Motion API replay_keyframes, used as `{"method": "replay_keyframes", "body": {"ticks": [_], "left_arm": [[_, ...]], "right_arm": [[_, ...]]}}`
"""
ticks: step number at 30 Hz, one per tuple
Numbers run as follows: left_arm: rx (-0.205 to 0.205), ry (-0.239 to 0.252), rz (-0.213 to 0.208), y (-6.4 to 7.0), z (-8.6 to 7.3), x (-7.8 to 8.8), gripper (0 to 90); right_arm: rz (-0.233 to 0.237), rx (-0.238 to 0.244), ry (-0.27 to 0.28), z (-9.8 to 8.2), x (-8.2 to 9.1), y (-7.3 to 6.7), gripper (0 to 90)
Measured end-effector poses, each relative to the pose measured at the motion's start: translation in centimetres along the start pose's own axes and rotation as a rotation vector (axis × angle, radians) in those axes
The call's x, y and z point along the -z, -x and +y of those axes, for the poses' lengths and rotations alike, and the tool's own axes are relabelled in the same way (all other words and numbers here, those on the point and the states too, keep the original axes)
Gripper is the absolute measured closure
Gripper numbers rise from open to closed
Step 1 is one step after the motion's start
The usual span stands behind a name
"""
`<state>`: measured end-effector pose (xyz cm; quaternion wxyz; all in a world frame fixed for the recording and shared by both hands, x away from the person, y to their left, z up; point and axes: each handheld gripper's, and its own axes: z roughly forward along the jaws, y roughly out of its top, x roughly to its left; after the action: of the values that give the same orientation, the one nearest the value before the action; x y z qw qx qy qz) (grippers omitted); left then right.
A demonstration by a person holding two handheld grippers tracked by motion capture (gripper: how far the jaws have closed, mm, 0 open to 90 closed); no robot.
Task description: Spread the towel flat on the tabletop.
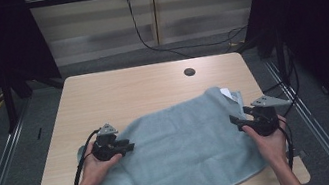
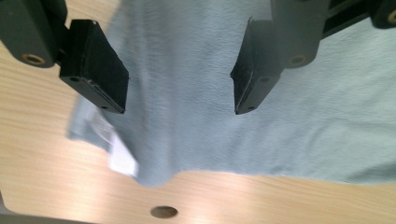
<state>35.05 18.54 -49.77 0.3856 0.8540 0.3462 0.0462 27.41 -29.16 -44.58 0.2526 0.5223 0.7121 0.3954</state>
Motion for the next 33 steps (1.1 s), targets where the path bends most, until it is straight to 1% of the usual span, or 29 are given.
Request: {"method": "replay_keyframes", "body": {"ticks": [1, 2, 3, 5, 6, 7, 8, 9, 11, 12, 13, 15, 17, 18, 20, 21, 22, 23, 24, 26, 27, 28, 29, 30, 31, 33], "left_arm": [[-0.002, -0.005, 0.011, 0.0, 0.0, 0.1, 68.2], [-0.007, -0.005, 0.012, 0.1, -0.1, 0.1, 68.6], [-0.015, -0.007, 0.023, 0.1, -0.2, 0.2, 68.7], [-0.013, -0.01, 0.032, 0.1, -0.4, 0.4, 69.4], [-0.013, -0.01, 0.032, 0.1, -0.4, 0.4, 69.6], [-0.003, -0.009, 0.039, 0.0, -0.5, 0.6, 70.0], [0.002, -0.008, 0.042, -0.1, -0.7, 0.8, 70.4], [0.009, -0.001, 0.036, -0.2, -0.8, 0.8, 70.7], [0.013, -0.002, 0.038, -0.3, -0.9, 1.0, 70.7], [0.02, 0.004, 0.031, -0.4, -1.0, 1.1, 70.7], [0.021, 0.008, 0.033, -0.4, -1.1, 1.1, 70.7], [0.02, 0.005, 0.033, -0.5, -1.1, 1.2, 70.7], [0.025, 0.008, 0.039, -0.3, -1.1, 1.2, 70.7], [0.02, 0.004, 0.048, -0.2, -1.2, 1.2, 70.7], [0.025, 0.004, 0.058, 0.1, -1.3, 1.3, 70.5], [0.016, -0.001, 0.062, 0.2, -1.4, 1.4, 70.5], [0.025, -0.006, 0.056, 0.4, -1.6, 1.6, 70.2], [0.025, -0.006, 0.056, 0.4, -1.6, 1.6, 69.2], [0.031, -0.007, 0.055, 0.8, -1.9, 1.8, 68.8], [0.029, -0.014, 0.049, 1.4, -2.1, 2.0, 66.7], [0.029, -0.014, 0.049, 1.4, -2.1, 2.0, 65.7], [0.027, -0.022, 0.049, 2.0, -2.4, 2.2, 65.5], [0.027, -0.022, 0.049, 2.0, -2.4, 2.2, 65.1], [0.047, -0.024, 0.013, 2.6, -2.6, 2.3, 65.0], [0.049, -0.027, 0.004, 2.8, -2.7, 2.4, 65.1], [0.056, -0.034, -0.039, 3.4, -3.1, 2.5, 65.1]], "right_arm": [[0.001, 0.007, 0.005, 0.0, 0.3, -0.4, 35.5], [0.001, 0.018, 0.006, 0.0, 0.6, -0.8, 35.5], [0.02, 0.024, -0.001, -0.1, 0.8, -1.1, 36.5], [0.079, -0.002, -0.022, -0.8, 0.9, -2.0, 39.6], [0.079, -0.002, -0.022, -0.8, 0.9, -2.0, 39.6], [0.139, 0.009, -0.097, -2.3, 0.6, -3.4, 42.3], [0.142, 0.019, -0.123, -2.9, 0.5, -3.9, 42.4], [0.156, 0.031, -0.165, -3.7, 0.2, -4.4, 42.7], [0.156, 0.043, -0.235, -5.1, -0.4, -5.2, 42.8], [0.148, 0.06, -0.259, -5.6, -0.8, -5.4, 42.6], [0.139, 0.069, -0.249, -5.8, -1.0, -5.4, 43.6], [0.132, 0.051, -0.237, -5.5, -1.5, -5.0, 44.7], [0.106, 0.076, -0.228, -5.0, -2.5, -4.7, 45.6], [0.092, 0.084, -0.229, -4.6, -3.2, -4.5, 45.5], [0.082, 0.081, -0.23, -3.6, -4.7, -3.9, 45.2], [0.075, 0.076, -0.224, -3.1, -5.7, -3.7, 45.0], [0.07, 0.081, -0.22, -2.5, -6.6, -3.5, 44.9], [0.074, 0.083, -0.21, -1.8, -7.9, -3.2, 44.8], [0.071, 0.084, -0.204, -1.2, -8.9, -3.0, 44.6], [0.068, 0.082, -0.191, -0.2, -10.7, -2.9, 43.8], [0.068, 0.082, -0.191, -0.2, -10.7, -2.9, 43.8], [0.063, 0.071, -0.182, 1.1, -12.9, -3.1, 39.4], [0.063, 0.071, -0.182, 1.1, -12.9, -3.1, 39.4], [0.061, 0.083, -0.179, 2.1, -14.7, -3.8, 34.6], [0.068, 0.083, -0.18, 2.5, -15.4, -4.3, 33.8], [0.082, 0.095, -0.179, 3.1, -16.5, -5.2, 33.1]]}}
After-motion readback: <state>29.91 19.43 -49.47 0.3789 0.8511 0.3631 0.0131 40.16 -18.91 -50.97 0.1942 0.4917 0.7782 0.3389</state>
